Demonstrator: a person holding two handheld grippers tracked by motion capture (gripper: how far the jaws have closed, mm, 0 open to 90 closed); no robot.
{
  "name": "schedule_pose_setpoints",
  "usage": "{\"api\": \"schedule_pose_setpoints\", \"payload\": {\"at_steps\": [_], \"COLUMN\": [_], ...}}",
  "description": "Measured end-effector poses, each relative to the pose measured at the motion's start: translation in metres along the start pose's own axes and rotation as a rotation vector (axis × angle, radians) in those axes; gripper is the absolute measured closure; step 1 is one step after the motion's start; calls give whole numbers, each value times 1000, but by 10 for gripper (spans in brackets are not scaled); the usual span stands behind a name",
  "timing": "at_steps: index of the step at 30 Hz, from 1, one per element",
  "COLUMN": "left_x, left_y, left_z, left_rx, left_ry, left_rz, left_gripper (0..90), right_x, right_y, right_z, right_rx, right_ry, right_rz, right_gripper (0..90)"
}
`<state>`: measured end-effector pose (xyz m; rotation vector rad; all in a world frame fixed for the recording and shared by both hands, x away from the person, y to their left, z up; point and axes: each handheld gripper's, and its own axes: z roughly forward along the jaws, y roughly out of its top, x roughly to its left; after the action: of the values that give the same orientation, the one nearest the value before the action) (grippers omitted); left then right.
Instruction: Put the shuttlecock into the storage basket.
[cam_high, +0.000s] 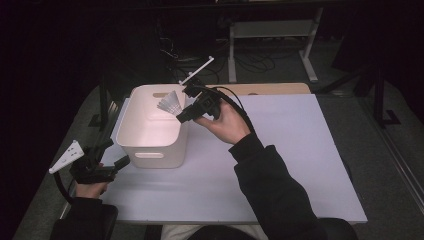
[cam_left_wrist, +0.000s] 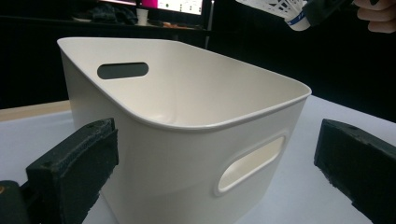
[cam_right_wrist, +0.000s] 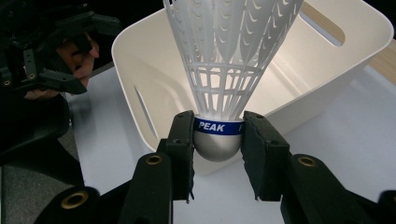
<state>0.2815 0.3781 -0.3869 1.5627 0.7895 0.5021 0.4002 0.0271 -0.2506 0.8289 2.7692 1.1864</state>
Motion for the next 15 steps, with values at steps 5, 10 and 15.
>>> {"api": "schedule_pose_setpoints", "payload": {"at_steps": [5,10,15], "left_x": [0,0,0], "left_y": [0,0,0], "left_z": [0,0,-1], "left_rx": [2,1,-1], "left_ry": [0,0,1], "left_rz": [0,0,-1], "left_gripper": [0,0,0], "right_x": [2,4,6], "right_y": [4,9,14], "right_z": [3,8,16], "right_rx": [-2,0,8], "right_ry": [7,17,25], "right_rz": [-8,-21,-33], "right_gripper": [639,640,639]}}
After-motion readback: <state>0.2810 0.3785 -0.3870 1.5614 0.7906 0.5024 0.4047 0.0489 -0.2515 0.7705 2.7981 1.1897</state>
